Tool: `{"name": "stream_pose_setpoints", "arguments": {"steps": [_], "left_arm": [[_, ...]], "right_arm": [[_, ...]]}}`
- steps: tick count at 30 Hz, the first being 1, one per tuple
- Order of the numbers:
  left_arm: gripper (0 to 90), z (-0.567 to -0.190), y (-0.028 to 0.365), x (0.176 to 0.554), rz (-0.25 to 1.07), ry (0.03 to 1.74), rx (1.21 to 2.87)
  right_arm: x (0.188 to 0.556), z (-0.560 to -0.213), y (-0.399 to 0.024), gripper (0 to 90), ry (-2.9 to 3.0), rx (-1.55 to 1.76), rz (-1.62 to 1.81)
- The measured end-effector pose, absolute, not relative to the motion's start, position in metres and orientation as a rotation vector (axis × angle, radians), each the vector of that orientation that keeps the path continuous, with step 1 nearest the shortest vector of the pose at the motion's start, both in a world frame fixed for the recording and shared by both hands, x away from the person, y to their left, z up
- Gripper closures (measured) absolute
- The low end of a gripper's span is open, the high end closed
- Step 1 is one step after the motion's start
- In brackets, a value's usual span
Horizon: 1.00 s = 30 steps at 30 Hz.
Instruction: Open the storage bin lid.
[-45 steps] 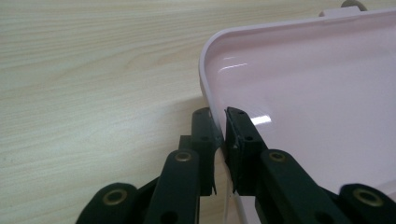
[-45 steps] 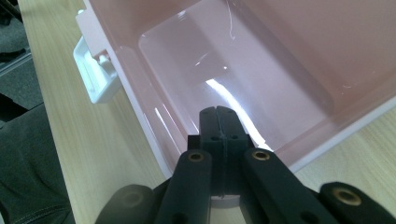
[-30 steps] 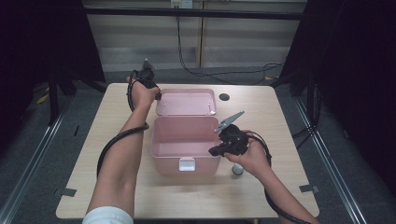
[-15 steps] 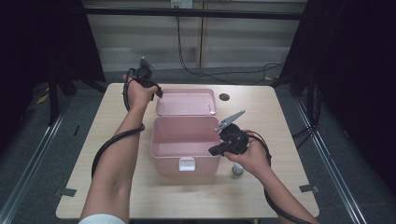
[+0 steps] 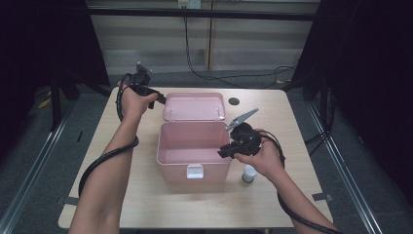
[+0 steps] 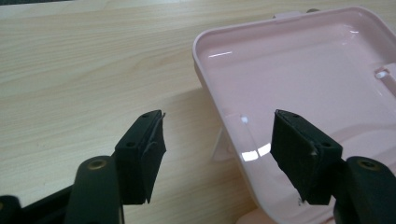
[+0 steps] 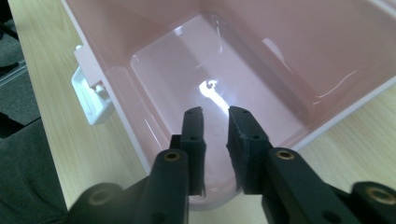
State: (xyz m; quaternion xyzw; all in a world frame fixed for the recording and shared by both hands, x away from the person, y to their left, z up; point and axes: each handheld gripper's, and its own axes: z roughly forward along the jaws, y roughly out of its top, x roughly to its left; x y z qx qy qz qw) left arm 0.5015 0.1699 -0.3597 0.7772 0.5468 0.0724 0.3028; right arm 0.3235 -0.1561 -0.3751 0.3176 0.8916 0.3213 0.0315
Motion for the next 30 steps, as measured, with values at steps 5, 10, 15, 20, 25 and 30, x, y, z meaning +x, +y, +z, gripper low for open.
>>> {"name": "stream_pose_setpoints", "arguments": {"steps": [5,10,15,20,25,30], "left_arm": [[31.4,-0.358,0.181,0.492,0.197,1.446,2.07],[29.3,-0.358,0.191,0.484,0.21,1.45,2.071],[28.0,-0.359,0.199,0.476,0.214,1.449,2.075],[26.2,-0.361,0.205,0.469,0.216,1.44,2.094],[25.7,-0.362,0.213,0.461,0.224,1.438,2.088],[24.9,-0.366,0.22,0.454,0.225,1.44,2.076]], "right_arm": [[0.326,-0.371,-0.157,65.6,2.735,1.008,0.975],[0.328,-0.367,-0.162,58.1,2.726,1.024,0.995],[0.328,-0.359,-0.166,54.1,2.712,1.033,0.969],[0.328,-0.351,-0.174,50.4,2.681,1.049,0.976],[0.326,-0.349,-0.184,47.4,2.662,1.061,0.973],[0.323,-0.35,-0.191,43.9,2.66,1.086,0.952]]}}
